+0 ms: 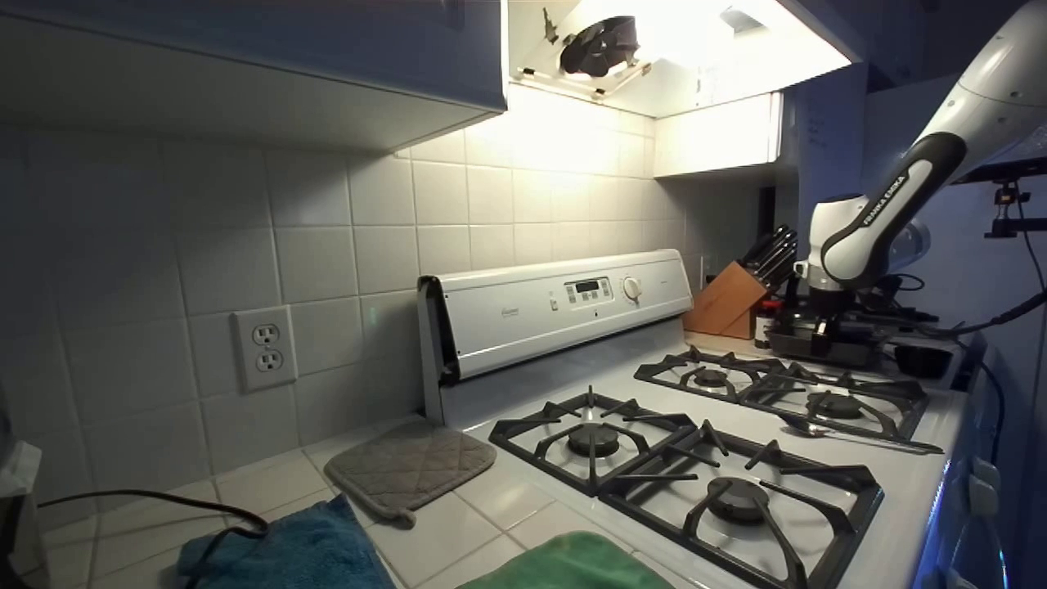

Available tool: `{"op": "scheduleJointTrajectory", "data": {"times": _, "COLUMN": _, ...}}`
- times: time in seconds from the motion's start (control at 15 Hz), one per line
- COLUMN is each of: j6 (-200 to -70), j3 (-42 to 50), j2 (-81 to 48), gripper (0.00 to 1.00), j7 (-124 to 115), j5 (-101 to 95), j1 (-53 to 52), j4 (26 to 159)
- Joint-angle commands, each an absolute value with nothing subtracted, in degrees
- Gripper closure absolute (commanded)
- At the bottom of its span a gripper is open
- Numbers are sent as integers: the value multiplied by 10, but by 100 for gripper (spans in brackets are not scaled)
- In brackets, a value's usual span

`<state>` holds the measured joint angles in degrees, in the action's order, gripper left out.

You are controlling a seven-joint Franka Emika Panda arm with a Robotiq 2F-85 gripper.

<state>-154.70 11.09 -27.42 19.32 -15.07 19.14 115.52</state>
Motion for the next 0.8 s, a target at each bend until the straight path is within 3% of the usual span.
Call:
{"op": "scheduleJointTrajectory", "data": {"times": 0.0, "j6": -1553, "j3": 103, "j2": -285, "gripper": 99, "j7": 221, "j5": -134, "j1": 209, "j4": 1138}}
{"op": "scheduleJointTrajectory", "data": {"times": 0.4, "j6": -1555, "j3": 92, "j2": -289, "gripper": 98, "j7": 227, "j5": -116, "j1": 220, "j4": 1134}}
{"op": "scheduleJointTrajectory", "data": {"times": 0.47, "j6": -1556, "j3": 91, "j2": -290, "gripper": 87, "j7": 226, "j5": -115, "j1": 219, "j4": 1133}}
{"op": "scheduleJointTrajectory", "data": {"times": 0.53, "j6": -1555, "j3": 90, "j2": -290, "gripper": 84, "j7": 226, "j5": -113, "j1": 219, "j4": 1132}}
{"op": "scheduleJointTrajectory", "data": {"times": 0.6, "j6": -1556, "j3": 90, "j2": -291, "gripper": 75, "j7": 224, "j5": -111, "j1": 218, "j4": 1131}}
{"op": "scheduleJointTrajectory", "data": {"times": 0.73, "j6": -1557, "j3": 88, "j2": -292, "gripper": 72, "j7": 224, "j5": -108, "j1": 217, "j4": 1131}}
